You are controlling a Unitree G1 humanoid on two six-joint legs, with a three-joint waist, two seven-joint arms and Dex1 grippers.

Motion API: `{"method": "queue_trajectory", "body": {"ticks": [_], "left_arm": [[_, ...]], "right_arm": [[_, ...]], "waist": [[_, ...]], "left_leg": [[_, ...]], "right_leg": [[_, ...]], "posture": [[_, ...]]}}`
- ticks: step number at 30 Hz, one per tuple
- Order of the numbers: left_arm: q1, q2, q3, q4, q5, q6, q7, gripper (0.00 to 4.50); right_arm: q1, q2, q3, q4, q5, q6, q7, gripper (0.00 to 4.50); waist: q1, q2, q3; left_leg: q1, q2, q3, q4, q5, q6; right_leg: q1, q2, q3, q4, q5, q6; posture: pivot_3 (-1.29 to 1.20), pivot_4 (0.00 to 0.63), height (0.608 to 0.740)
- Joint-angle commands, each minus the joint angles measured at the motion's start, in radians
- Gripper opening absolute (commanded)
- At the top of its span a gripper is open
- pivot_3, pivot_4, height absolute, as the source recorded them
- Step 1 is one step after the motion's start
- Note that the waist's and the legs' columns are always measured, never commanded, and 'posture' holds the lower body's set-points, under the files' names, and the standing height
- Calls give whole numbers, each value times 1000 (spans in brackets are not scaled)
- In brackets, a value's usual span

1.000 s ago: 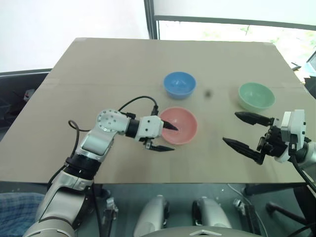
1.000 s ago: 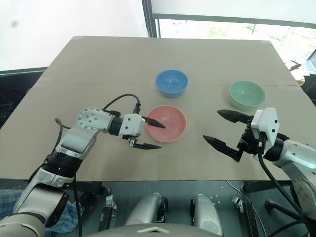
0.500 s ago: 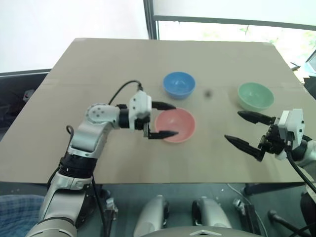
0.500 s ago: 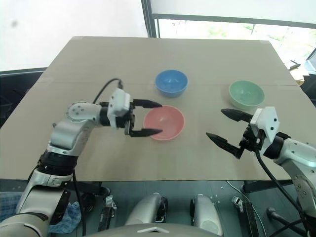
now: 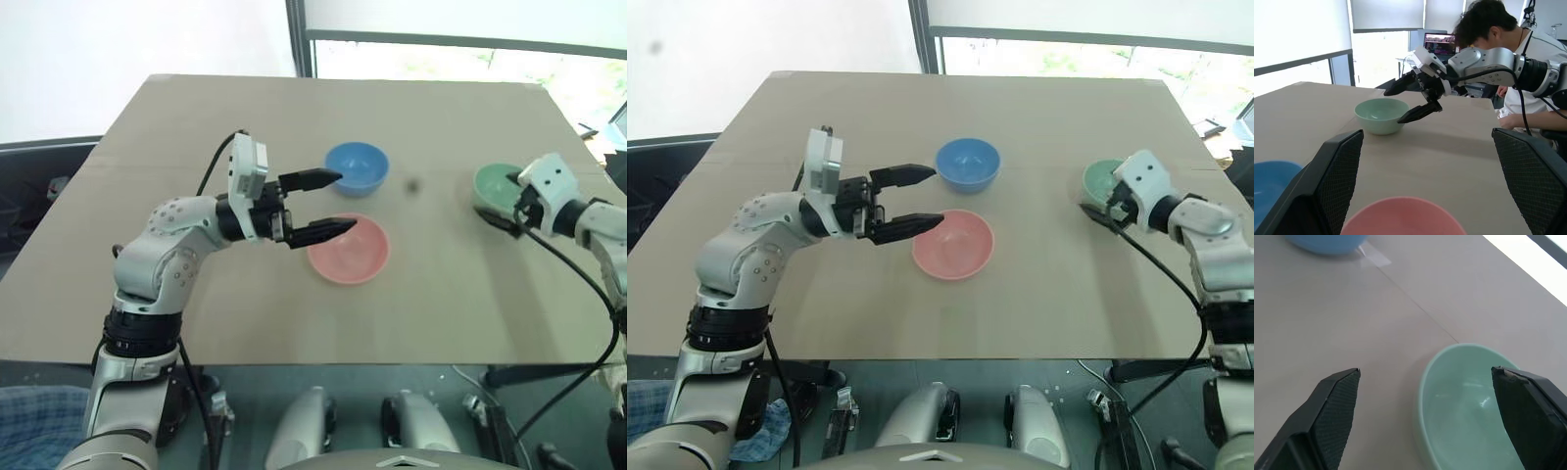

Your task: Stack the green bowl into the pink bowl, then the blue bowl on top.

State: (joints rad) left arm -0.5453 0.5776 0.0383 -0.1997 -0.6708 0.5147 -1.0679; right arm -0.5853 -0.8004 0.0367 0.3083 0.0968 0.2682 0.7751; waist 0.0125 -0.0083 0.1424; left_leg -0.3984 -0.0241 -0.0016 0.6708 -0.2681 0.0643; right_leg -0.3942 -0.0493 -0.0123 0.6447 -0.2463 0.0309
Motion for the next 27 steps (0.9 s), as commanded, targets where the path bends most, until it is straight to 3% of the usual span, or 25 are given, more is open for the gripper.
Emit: {"method": "queue_trajectory", "body": {"ticks": [1,8,11,20,27], "left_arm": [[-7,5,23,-61,-22,-1,14,4438],[4,5,32,-96,-31,2,44,4438],[15,8,34,-115,-37,5,58,4500],[46,21,46,-143,-46,6,86,4500],[57,37,43,-137,-32,-4,80,4500]], "right_arm": [[-111,-1,67,166,-80,-23,50,4500],[-247,32,168,408,-183,-32,120,4500],[-284,41,179,482,-204,-71,138,3769],[-319,58,175,551,-240,-138,166,95],[-288,45,175,468,-252,-149,196,95]], "waist": [[-1,0,0],[-1,0,0],[-5,0,0],[-7,0,0],[-7,0,0]], "left_leg": [[0,0,0,0,0,0],[0,0,0,0,0,0],[0,0,1,0,0,0],[0,0,0,-1,0,0],[0,0,0,-1,0,-1]], "right_leg": [[0,0,0,-1,0,0],[0,0,1,-1,0,0],[0,0,1,-1,0,0],[-1,-1,1,-1,0,0],[0,-1,1,0,0,0]], "posture": [[0,150,740],[0,150,740],[0,150,740],[0,150,740],[0,150,740]]}}
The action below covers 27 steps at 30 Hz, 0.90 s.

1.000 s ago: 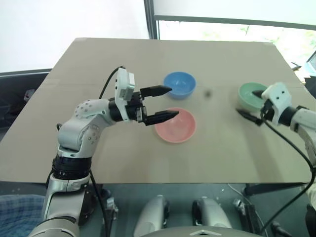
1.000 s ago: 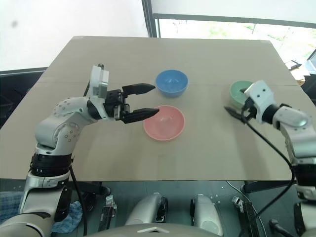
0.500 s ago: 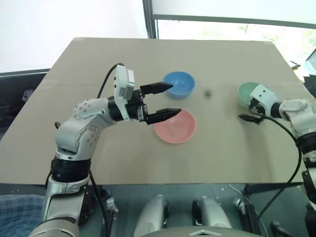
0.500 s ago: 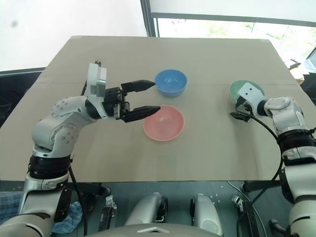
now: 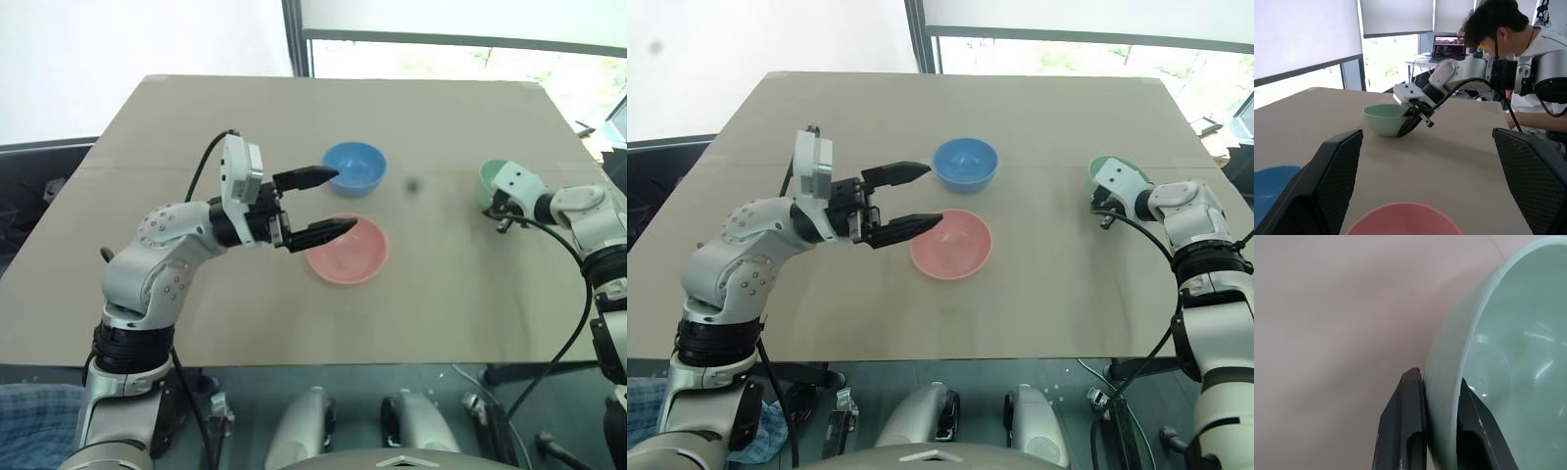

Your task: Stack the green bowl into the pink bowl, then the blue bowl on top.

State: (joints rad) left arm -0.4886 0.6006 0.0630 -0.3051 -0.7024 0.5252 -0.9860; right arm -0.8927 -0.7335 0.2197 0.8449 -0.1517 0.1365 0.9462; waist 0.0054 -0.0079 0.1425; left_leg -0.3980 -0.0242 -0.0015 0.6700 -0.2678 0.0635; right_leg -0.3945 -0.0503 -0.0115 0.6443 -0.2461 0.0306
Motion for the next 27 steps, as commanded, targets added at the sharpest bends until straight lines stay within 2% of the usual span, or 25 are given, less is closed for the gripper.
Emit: {"method": "queue_trajectory", "body": {"ticks": [1,4,10,16,22,27], "left_arm": [[3,19,22,-33,0,-14,-1,4500],[18,36,37,-37,-4,-8,1,4500],[82,127,110,-15,12,-13,-7,4500],[177,218,188,4,33,-22,-31,4500],[267,284,252,27,44,-26,-62,4500],[311,306,267,51,65,-46,-81,4500]], "right_arm": [[30,-28,-12,-113,1,-28,31,95],[64,-38,-32,-260,20,-8,49,95],[187,-53,-42,-808,106,177,139,95],[204,-13,4,-1148,153,266,156,95],[186,42,56,-1341,208,370,157,95],[178,63,121,-1386,188,392,136,95]], "waist": [[0,0,0],[-5,1,1],[-17,2,1],[-15,2,1],[-11,1,1],[-10,1,1]], "left_leg": [[0,0,0,0,0,0],[0,0,0,-1,0,0],[-1,1,0,-2,0,0],[-1,1,-1,-2,-1,0],[-1,0,-2,-3,-1,0],[-1,0,-2,-3,-1,0]], "right_leg": [[0,0,0,0,0,0],[-1,0,0,0,0,0],[-2,0,0,0,0,0],[-2,-1,0,0,0,0],[-2,-2,-1,0,0,0],[-2,-3,-1,-1,0,-1]], "posture": [[0,150,740],[0,150,740],[0,150,740],[0,150,740],[0,150,740],[0,150,740]]}}
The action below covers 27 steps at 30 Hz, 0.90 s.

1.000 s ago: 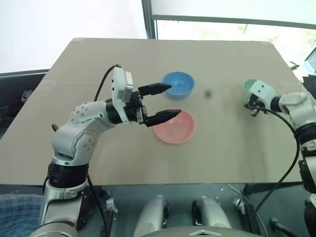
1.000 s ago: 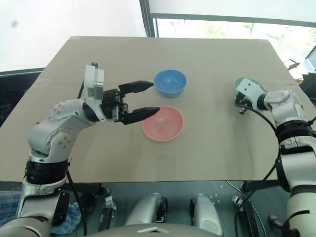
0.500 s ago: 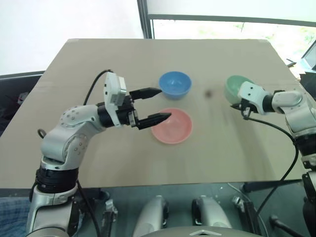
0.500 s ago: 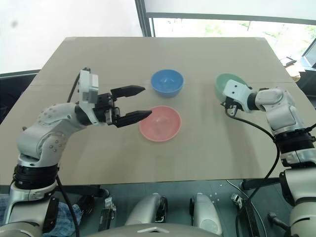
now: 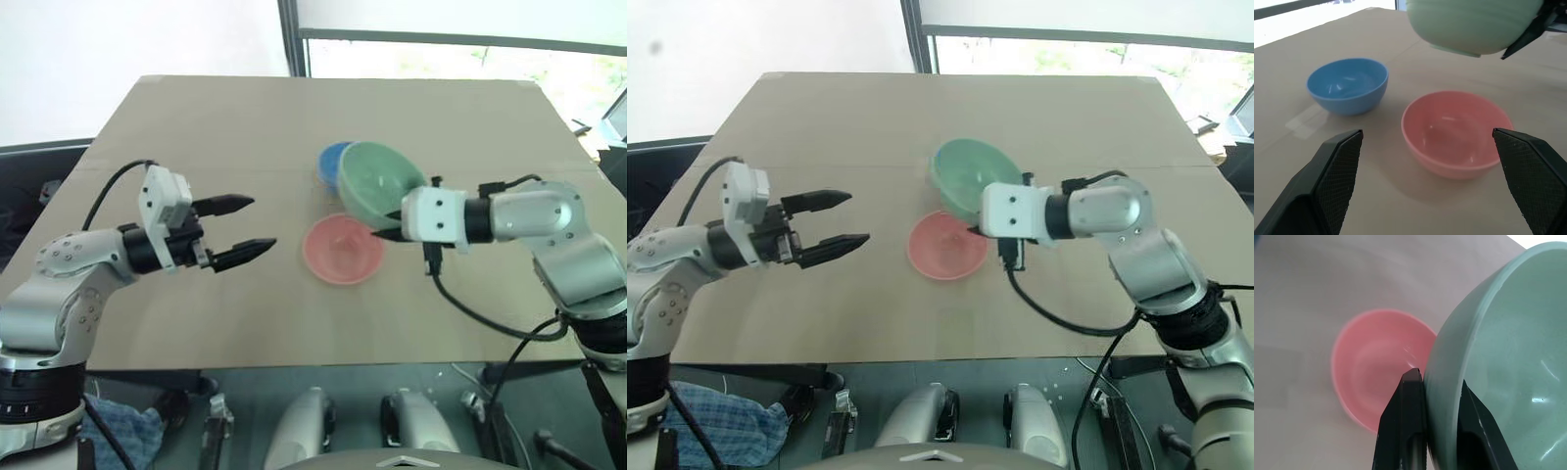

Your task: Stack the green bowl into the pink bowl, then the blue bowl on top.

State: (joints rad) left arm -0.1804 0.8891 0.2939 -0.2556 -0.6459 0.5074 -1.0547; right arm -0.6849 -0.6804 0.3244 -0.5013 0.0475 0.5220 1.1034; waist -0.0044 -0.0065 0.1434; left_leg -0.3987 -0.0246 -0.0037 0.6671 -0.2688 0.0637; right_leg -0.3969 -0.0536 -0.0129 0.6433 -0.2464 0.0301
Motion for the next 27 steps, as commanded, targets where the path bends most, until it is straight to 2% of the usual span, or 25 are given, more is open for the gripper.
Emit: {"method": "queue_trajectory", "body": {"ticks": [1,7,10,13,14,15,20,27], "left_arm": [[2,18,36,4,10,-29,-14,4500],[8,22,38,4,10,-25,-22,4500],[10,24,40,-3,5,-17,-25,4500],[10,24,42,-4,2,-15,-26,4500],[9,24,41,-3,3,-15,-27,4500],[9,23,41,-3,3,-16,-26,4500],[-24,-14,57,-9,-42,2,12,4500],[-81,-73,58,-29,-93,17,91,4500]], "right_arm": [[-33,18,31,-38,-18,8,-29,95],[-48,65,111,-12,-64,13,-61,95],[-61,82,135,1,-74,27,-59,1091],[-69,95,128,7,-82,26,-75,2428],[-73,95,126,10,-84,26,-76,2665],[-77,94,116,13,-79,32,-76,3242],[-120,90,11,68,-26,74,-86,3242],[-251,62,-37,297,-25,-36,-67,3242]], "waist": [[0,0,0],[-6,0,0],[-7,0,0],[-7,0,0],[-6,0,0],[-6,0,0],[-6,0,0],[-8,0,0]], "left_leg": [[0,0,0,0,0,0],[0,0,0,-1,0,0],[0,0,0,-1,0,0],[0,0,0,-1,0,0],[0,0,0,-1,0,0],[0,0,0,-1,0,0],[0,0,0,-1,0,0],[0,-1,0,-1,0,0]], "right_leg": [[0,0,0,0,0,0],[0,0,0,0,0,0],[-1,0,0,0,0,0],[-1,0,0,0,0,0],[-1,0,0,0,0,0],[-1,0,0,0,0,0],[-1,0,0,0,0,0],[-1,0,0,0,0,0]], "posture": [[0,150,740],[0,150,740],[0,150,740],[0,150,740],[0,150,740],[0,150,740],[0,150,740],[0,150,740]]}}
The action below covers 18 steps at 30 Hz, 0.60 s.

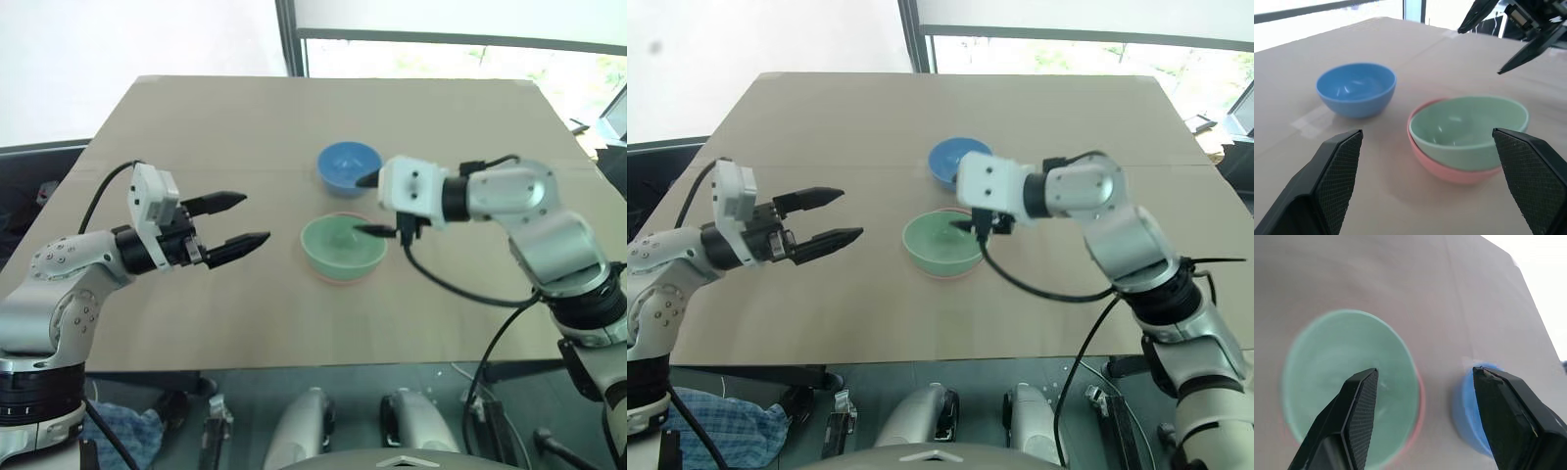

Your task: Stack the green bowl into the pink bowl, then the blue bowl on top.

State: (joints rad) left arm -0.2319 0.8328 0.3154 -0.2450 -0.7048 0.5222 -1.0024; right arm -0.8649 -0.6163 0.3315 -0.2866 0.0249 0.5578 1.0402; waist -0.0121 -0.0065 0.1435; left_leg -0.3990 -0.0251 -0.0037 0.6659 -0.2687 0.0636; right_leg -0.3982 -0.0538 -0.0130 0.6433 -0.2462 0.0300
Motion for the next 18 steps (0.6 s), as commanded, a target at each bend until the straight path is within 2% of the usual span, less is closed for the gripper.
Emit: {"method": "queue_trajectory", "body": {"ticks": [1,11,18], "left_arm": [[-36,-24,38,-41,-38,2,50,4500],[-46,-59,52,-47,26,-56,178,4500],[-14,-51,67,-41,79,-86,205,4500]], "right_arm": [[-87,2,-39,124,-11,-100,-8,3242],[-237,148,67,638,-171,-477,-108,3242],[-343,286,90,985,-237,-666,-170,3242]], "waist": [[-1,0,0],[-5,0,0],[-6,0,0]], "left_leg": [[0,0,0,0,0,0],[-1,0,1,-2,1,-1],[-1,-1,1,-4,1,-2]], "right_leg": [[0,0,0,0,0,0],[-2,0,0,0,0,0],[-3,1,1,0,0,0]], "posture": [[0,150,740],[0,150,740],[0,150,740]]}}
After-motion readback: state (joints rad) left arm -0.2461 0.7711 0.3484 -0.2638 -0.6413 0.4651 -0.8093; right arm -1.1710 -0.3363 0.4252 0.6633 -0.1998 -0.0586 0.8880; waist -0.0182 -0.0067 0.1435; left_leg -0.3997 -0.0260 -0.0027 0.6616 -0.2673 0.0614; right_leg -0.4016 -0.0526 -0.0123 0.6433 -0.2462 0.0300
